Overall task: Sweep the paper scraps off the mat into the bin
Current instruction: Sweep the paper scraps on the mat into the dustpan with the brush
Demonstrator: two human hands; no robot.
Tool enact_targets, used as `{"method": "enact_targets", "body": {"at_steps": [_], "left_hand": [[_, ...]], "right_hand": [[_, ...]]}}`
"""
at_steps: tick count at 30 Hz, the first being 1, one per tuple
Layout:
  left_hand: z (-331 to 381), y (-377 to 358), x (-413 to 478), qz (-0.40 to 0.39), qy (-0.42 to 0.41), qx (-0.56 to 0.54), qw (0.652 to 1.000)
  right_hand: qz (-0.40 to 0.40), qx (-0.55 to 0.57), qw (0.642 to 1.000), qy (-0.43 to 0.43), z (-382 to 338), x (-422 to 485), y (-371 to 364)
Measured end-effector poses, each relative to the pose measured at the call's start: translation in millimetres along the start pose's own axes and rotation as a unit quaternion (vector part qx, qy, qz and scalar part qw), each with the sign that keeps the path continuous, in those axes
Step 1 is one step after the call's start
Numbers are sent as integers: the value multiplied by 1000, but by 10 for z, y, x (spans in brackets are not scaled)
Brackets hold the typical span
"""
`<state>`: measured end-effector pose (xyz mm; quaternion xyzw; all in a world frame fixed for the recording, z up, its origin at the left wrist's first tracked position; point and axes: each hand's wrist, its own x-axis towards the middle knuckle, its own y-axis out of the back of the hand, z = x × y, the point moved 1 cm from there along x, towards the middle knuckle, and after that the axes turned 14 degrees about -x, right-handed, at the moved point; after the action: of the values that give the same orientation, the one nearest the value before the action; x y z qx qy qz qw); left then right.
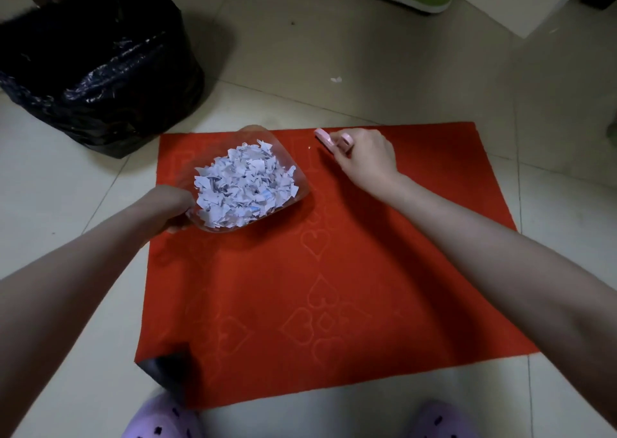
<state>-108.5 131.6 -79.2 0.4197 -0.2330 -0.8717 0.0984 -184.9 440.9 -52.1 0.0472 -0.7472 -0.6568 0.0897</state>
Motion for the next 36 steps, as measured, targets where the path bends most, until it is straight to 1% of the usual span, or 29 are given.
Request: {"method": "enact_targets", "body": {"at_steps": [5, 8, 15, 17, 19, 21, 23, 27, 29, 31, 33, 34, 35, 36], "left_hand": [[200, -107, 78, 1, 11, 44, 999], [326, -116, 45, 12, 3, 66, 998], [502, -79, -85, -4, 6, 147, 989], [554, -69, -115, -3, 8, 157, 988], [582, -68, -132, -4, 14, 163, 987], [580, -64, -117, -6, 18, 167, 986], [554, -62, -95, -7, 20, 162, 987], [511, -62, -69, -3, 33, 139, 990], [516, -73, -63, -3, 32, 132, 991], [534, -72, -54, 0, 28, 126, 992], [524, -69, -52, 1, 29, 126, 992], [517, -72, -55, 0, 31, 126, 992], [512, -75, -56, -1, 32, 126, 992], [504, -77, -50, -1, 32, 126, 992]], "right_hand": [[-12, -43, 999, -14, 113, 254, 1], [-36, -64, 997, 3, 122, 349, -36], [-97, -60, 993, 33, -61, 383, -106], [-120, -27, 992, 29, -102, 406, -79], [-136, 63, 989, 0, -71, 447, -1], [-115, 177, 977, -39, 51, 486, 126], [-98, 202, 973, -60, 197, 492, 221], [-115, 96, 985, -81, 228, 495, 191], [-89, 59, 990, -91, 129, 511, 146], [-70, 13, 994, -80, 5, 546, 118], [-104, 1, 993, -59, -112, 554, 80], [-128, 21, 990, -52, -155, 543, 68], [-147, 68, 985, -51, -175, 536, 59], [-158, 138, 976, -56, -170, 534, 56]]}}
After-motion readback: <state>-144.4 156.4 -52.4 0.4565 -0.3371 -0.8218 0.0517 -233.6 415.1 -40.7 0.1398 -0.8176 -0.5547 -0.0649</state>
